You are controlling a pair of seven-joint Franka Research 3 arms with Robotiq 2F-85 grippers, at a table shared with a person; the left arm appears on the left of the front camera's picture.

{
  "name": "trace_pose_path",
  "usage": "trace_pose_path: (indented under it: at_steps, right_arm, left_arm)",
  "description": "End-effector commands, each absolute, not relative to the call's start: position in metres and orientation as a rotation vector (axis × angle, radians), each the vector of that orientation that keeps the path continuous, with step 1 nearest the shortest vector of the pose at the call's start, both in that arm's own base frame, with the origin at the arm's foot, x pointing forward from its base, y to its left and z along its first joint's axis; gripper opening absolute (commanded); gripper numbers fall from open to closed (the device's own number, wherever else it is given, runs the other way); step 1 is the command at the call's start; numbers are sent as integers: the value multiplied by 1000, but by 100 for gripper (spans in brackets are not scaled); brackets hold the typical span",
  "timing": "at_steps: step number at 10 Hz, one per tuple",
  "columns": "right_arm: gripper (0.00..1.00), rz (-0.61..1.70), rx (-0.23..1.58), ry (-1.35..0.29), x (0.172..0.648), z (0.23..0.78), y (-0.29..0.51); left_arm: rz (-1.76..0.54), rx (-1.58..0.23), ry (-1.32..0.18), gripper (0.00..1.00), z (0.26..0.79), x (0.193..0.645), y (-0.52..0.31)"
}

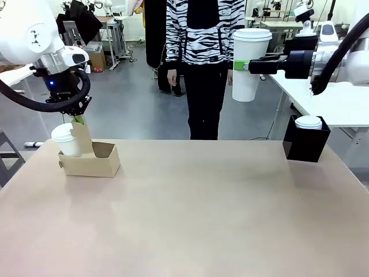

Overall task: Pour a drink into a cup and package it in a carrier.
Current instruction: Position the Cup Carrier in the center of the table.

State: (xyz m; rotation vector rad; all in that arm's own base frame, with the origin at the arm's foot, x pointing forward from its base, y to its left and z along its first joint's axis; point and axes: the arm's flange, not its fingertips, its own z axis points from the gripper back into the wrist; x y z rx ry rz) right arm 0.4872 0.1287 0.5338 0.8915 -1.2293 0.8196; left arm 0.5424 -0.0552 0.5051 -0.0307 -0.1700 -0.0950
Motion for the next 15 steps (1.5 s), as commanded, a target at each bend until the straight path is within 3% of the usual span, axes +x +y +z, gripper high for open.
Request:
trace_pose_path:
  at_steps: [1,2,6,10,15]
  right_arm:
    - [80,812,876,-1258,489,537,133]
    - [80,812,876,-1258,489,537,133]
    - [80,812,876,-1258,489,537,133]
    - [80,812,876,-1258,489,537,133]
    - [80,812,876,-1258,489,537,133]
  left_arm:
    - [-100,-22,-178,0,505,542,-54]
    - [-95,-31,-170,4,505,542,-55]
    - [1,-95,-205,2,564,519,-82]
    - [-9,-42,-213,2,611,458,-190]
    - [14,-46,-175,2,595,403,-296]
